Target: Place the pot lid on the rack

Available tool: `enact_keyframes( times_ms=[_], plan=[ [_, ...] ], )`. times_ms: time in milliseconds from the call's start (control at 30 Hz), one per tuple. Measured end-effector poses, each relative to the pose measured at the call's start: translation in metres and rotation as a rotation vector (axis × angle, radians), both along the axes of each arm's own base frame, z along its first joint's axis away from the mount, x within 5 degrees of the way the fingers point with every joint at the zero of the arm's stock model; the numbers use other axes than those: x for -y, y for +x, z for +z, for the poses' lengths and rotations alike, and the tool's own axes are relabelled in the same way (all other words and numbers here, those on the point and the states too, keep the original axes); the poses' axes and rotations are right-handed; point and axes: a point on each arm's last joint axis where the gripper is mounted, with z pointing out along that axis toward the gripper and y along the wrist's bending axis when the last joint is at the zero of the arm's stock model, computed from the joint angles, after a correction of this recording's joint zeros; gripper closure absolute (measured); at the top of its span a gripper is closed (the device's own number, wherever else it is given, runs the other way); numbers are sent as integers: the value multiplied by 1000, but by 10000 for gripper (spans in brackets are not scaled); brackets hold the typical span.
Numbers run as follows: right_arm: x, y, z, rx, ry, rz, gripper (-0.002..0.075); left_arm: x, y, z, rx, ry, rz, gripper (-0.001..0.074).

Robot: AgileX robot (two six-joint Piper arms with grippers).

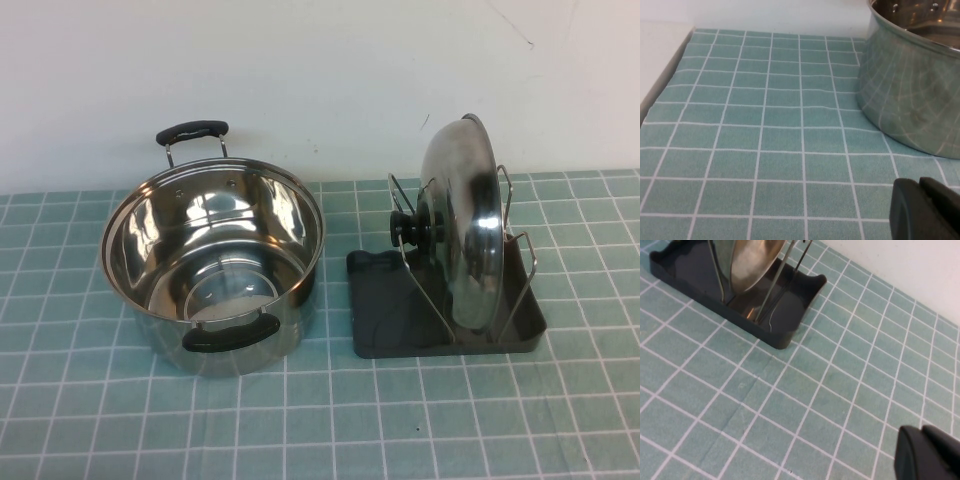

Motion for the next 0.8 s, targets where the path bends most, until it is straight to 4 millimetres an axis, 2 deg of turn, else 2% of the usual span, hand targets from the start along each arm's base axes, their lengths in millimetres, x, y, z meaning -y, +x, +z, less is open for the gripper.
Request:
enact_keyframes(
  times_ms=[800],
  plan=[
    [0,0,0,0,0,0,727,2,0,0,-3,-68,-8,737]
  ],
)
